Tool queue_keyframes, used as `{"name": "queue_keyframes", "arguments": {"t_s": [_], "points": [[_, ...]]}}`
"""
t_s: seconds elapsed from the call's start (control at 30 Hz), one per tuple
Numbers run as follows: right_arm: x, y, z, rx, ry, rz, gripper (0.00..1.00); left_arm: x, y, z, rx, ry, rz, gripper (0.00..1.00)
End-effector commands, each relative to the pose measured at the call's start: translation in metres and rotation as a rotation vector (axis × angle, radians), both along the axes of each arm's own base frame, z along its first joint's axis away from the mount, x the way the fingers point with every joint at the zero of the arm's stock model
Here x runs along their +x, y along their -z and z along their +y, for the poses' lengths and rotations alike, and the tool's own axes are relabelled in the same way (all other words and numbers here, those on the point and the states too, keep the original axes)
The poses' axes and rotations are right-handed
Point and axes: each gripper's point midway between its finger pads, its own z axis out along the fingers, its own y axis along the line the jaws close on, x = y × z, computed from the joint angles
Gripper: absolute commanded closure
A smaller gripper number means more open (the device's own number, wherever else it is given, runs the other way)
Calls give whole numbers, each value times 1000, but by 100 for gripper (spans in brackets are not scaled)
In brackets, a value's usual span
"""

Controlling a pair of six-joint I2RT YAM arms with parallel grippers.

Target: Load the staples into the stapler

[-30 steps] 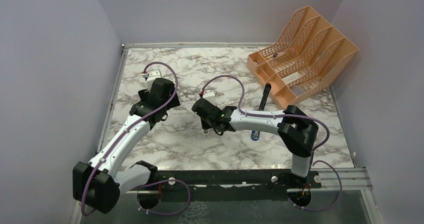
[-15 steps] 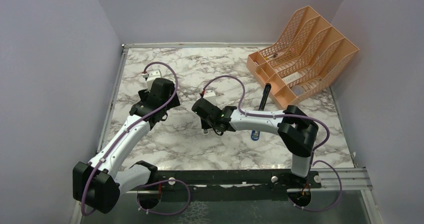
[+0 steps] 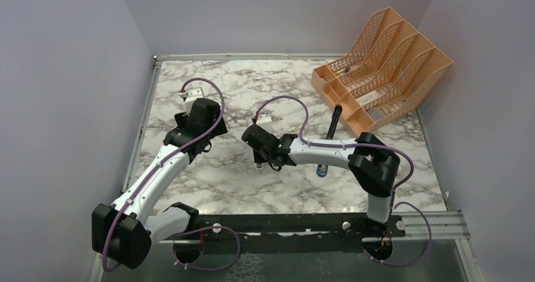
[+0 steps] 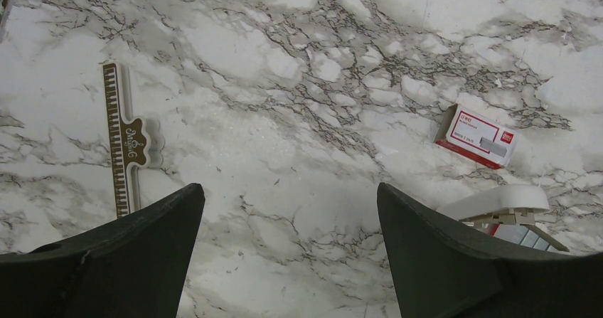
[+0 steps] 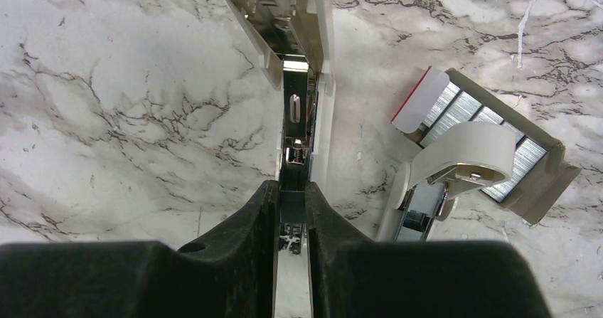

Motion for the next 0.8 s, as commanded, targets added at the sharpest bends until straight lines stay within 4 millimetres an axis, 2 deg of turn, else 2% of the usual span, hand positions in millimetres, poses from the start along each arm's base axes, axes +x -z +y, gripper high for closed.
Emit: {"name": "queue_keyframes", "arguments": {"t_s": [0.0, 0.23, 0.53, 0.77], "points": [[2, 5, 3, 1, 13, 10, 79, 0, -1, 1, -14, -2, -11, 9], [1, 6, 3, -2, 11, 13, 79, 0, -1, 1, -15, -3, -12, 9], [10, -22, 2, 30, 41, -43, 79, 0, -1, 1, -16, -3, -11, 9], [11, -24, 6, 45, 56, -37, 79, 0, -2, 1, -17, -4, -14, 9]]}}
